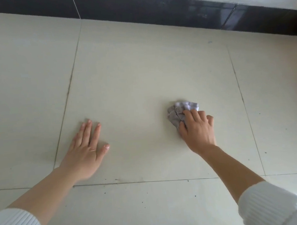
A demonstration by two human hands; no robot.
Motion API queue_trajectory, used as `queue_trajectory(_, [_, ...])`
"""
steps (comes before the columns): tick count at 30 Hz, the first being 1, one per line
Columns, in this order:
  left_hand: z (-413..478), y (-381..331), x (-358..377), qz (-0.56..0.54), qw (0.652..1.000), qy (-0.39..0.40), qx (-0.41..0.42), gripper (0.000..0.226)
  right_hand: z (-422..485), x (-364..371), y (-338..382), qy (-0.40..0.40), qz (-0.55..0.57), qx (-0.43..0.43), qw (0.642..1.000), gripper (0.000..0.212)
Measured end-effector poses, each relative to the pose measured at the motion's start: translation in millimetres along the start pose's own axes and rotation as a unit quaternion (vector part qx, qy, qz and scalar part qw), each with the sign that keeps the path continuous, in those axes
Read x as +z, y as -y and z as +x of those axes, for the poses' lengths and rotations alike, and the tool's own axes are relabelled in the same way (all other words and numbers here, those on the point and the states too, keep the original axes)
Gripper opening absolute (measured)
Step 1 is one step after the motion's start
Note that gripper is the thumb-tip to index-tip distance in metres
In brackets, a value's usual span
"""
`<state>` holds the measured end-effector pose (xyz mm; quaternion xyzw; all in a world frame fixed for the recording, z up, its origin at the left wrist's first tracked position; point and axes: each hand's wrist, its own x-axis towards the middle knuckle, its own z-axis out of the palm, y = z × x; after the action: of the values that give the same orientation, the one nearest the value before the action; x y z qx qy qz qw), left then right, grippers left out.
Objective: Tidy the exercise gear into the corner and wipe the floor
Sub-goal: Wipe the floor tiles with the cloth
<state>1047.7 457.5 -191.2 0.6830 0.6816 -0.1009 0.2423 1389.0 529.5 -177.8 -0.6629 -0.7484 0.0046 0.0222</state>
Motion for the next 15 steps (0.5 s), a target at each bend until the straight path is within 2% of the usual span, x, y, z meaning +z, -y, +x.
queue_trajectory(3, [-1, -2, -1, -0.007, 1.0, 0.009, -0.003, 0.084, -59, -7, 3, 0.036, 0.025, -0.057, 0.997, 0.024])
queue_trajectory(6, [0, -1, -1, -0.002, 1.0, 0.01, -0.007, 0.089, -117, -7, 10, 0.069, 0.057, -0.161, 0.983, 0.026])
queue_trajectory(9, [0, -2, -2, 0.004, 1.0, 0.014, -0.007, 0.09, -141, -1, 2, 0.062, 0.04, -0.316, 0.946, 0.023])
queue_trajectory(11, [0, -4, -4, 0.001, 1.0, 0.016, -0.01, 0.089, -123, 2, -9, 0.049, -0.004, -0.377, 0.925, 0.021])
queue_trajectory(13, [0, -7, -5, 0.002, 1.0, 0.014, -0.013, 0.083, -89, 6, -19, 0.032, -0.048, -0.329, 0.943, 0.02])
queue_trajectory(15, [-1, -8, -7, 0.005, 1.0, 0.017, -0.017, 0.077, -50, 5, -23, 0.022, -0.066, -0.18, 0.981, 0.024])
